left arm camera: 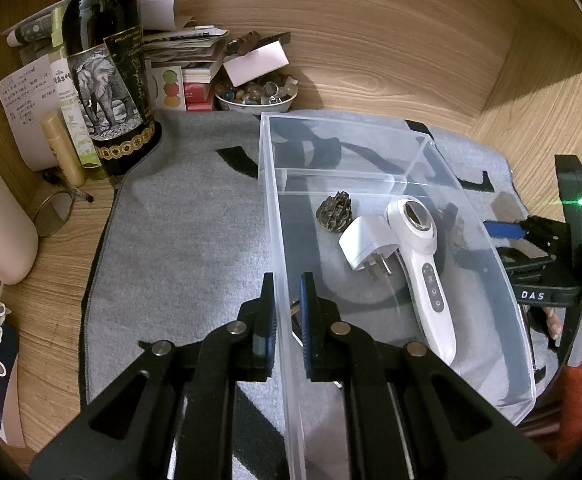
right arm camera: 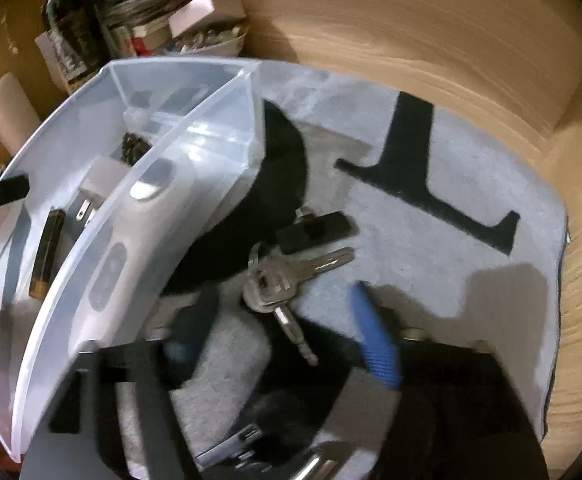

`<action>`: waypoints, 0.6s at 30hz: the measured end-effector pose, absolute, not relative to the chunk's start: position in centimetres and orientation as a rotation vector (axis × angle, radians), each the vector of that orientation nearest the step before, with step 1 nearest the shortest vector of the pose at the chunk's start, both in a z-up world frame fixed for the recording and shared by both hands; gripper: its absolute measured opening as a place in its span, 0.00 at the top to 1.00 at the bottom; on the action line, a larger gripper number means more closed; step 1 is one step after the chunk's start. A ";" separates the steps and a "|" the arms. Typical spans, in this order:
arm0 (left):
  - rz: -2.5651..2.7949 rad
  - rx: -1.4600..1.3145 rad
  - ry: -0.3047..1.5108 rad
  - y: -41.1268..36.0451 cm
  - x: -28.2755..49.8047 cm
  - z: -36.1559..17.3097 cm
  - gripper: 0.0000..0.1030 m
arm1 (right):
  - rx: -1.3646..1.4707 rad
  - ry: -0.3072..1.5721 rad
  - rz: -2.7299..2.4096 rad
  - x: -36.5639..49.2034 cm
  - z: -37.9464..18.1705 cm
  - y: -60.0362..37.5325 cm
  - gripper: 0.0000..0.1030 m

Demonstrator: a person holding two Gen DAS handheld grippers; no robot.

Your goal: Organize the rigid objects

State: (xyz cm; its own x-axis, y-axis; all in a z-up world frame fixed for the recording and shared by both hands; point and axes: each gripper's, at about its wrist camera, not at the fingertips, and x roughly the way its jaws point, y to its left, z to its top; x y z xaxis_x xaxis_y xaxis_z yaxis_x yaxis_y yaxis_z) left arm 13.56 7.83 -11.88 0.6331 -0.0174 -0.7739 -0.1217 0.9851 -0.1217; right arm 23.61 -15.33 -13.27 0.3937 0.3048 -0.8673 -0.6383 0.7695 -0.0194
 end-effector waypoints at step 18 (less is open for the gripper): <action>0.082 -0.172 0.890 7.8 14.1 -12.0 0.91 | -0.346 1.003 0.615 27.3 -14.5 -15.7 0.44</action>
